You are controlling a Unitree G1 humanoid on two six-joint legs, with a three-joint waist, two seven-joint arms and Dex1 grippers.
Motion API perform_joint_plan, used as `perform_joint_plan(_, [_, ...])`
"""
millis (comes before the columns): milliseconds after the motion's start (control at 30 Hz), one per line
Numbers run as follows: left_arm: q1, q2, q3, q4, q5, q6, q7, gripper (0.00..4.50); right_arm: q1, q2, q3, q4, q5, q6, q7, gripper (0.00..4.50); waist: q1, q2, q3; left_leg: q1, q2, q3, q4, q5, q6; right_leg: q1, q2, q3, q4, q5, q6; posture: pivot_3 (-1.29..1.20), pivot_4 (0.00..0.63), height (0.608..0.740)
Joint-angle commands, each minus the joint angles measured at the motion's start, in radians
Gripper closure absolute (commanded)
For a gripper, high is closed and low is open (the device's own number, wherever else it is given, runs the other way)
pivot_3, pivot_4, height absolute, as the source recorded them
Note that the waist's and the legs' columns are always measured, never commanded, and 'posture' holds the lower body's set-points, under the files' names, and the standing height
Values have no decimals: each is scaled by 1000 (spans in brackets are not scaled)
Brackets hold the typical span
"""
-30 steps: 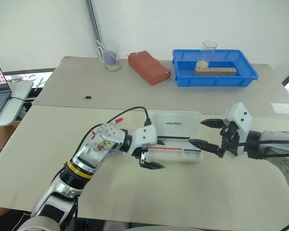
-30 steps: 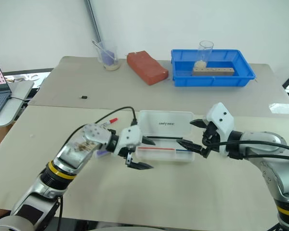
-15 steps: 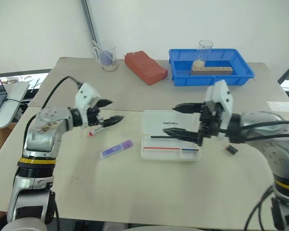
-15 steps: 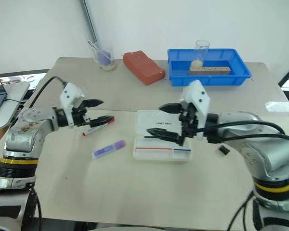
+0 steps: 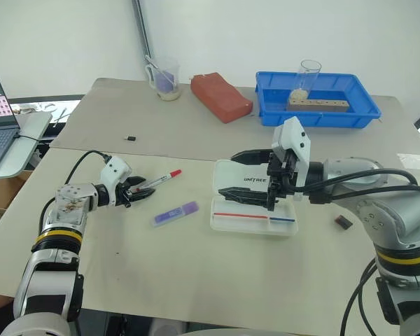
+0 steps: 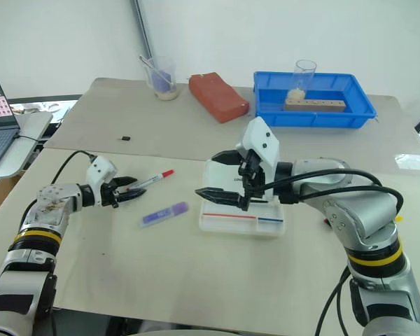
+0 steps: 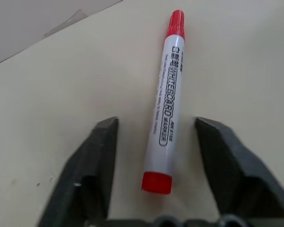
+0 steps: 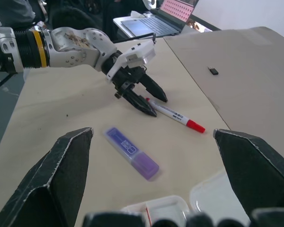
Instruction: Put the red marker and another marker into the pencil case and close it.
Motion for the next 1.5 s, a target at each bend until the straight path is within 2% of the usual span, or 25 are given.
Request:
perform_joint_plan(33, [-15, -2, -4, 2, 4, -15, -28, 3818, -5, -11, -43, -18, -3, -24, 2, 0, -1, 0, 0, -1, 0, 0, 1, 0, 0, 0, 0, 0, 3, 0, 0, 0, 150, 740])
perform_joint_plan(67, [-12, 3, 3, -23, -5, -5, -30, 4286, -2, -13, -48, -20, -3, -22, 0, 0, -2, 0, 0, 0, 0, 0, 1, 0, 0, 0, 0, 0, 3, 0, 0, 0, 150, 740])
perform_joint_plan(233, [5, 29, 57, -143, -33, 37, 25, 4301, 37, -43, -71, -29, -23, -31, 4, 0, -4, 0, 0, 0, 0, 0, 1, 0, 0, -1, 1, 0, 4, 0, 0, 0, 150, 740])
perform_joint_plan(333, [16, 63, 107, -483, -149, 201, 9, 4301, 184, -127, -109, -54, -74, -80, 37, 0, 1, -5, 1, -1, 1, -1, 1, 0, 0, 0, 1, 0, 4, 0, 0, 0, 150, 740])
perform_joint_plan(467, [-25, 50, 22, -790, -240, 399, -11, 4301, 297, -183, -161, -62, -91, -117, 63, 0, 2, -2, -1, -1, 0, 0, 1, 0, 0, 1, 0, 0, 3, -1, 2, 0, 150, 740])
perform_joint_plan(567, [-44, -29, -90, -880, -213, 466, 43, 4301, 346, -219, -194, -48, -106, -136, 86, 0, 1, -1, -2, 2, -2, 0, 3, 0, 0, 4, 0, 0, 2, -3, 6, 0, 150, 740])
perform_joint_plan(733, [-27, -126, -309, -879, -105, 407, 38, 4301, 406, -251, -246, -85, -66, -102, 97, 0, -22, -1, -1, 7, -2, -3, 3, 0, 0, 10, 3, 4, 1, -4, 5, 0, 150, 740])
perform_joint_plan(867, [-48, -177, -451, -745, 33, 274, 36, 4301, 432, -220, -276, -113, -47, -79, 38, 0, -26, -2, 0, 7, -2, -5, 2, 0, 1, 10, 4, 4, 0, -4, 4, 0, 150, 740])
perform_joint_plan(1100, [-81, -230, -493, -606, 110, 178, 23, 4301, 486, -184, -273, -150, -61, -71, -38, 0, -20, -2, 0, 6, -3, -5, 2, 0, 1, 12, 4, 4, -4, -4, 5, 0, 150, 740])
perform_joint_plan(1167, [-80, -239, -481, -599, 104, 163, 16, 3258, 492, -180, -274, -160, -58, -69, -53, 0, -20, -2, 0, 5, -3, -5, 3, 0, 1, 12, 4, 4, -6, -3, 5, 0, 150, 740])
perform_joint_plan(1233, [-79, -244, -466, -602, 97, 162, 18, 2488, 493, -178, -272, -166, -54, -66, -62, 0, -20, -2, 0, 5, -3, -5, 3, 0, 1, 13, 3, 4, -6, -3, 6, 0, 150, 740])
perform_joint_plan(1300, [-74, -244, -444, -625, 79, 177, 15, 1455, 490, -177, -269, -167, -50, -66, -68, 0, -21, -2, 0, 5, -3, -5, 3, 0, 1, 13, 3, 4, -6, -3, 6, 0, 150, 740])
perform_joint_plan(1400, [-58, -218, -395, -692, 54, 212, 19, 48, 464, -177, -253, -153, -47, -69, -66, 0, -22, -2, 0, 6, -3, -5, 2, 0, 1, 13, 3, 3, -6, -3, 6, 0, 150, 740])
perform_joint_plan(1500, [-12, -149, -306, -807, 5, 287, 22, 48, 419, -182, -229, -129, -41, -76, -41, 0, -29, -1, 0, 6, -2, -5, 2, 0, 1, 13, 4, 4, -6, -3, 6, 0, 150, 740])
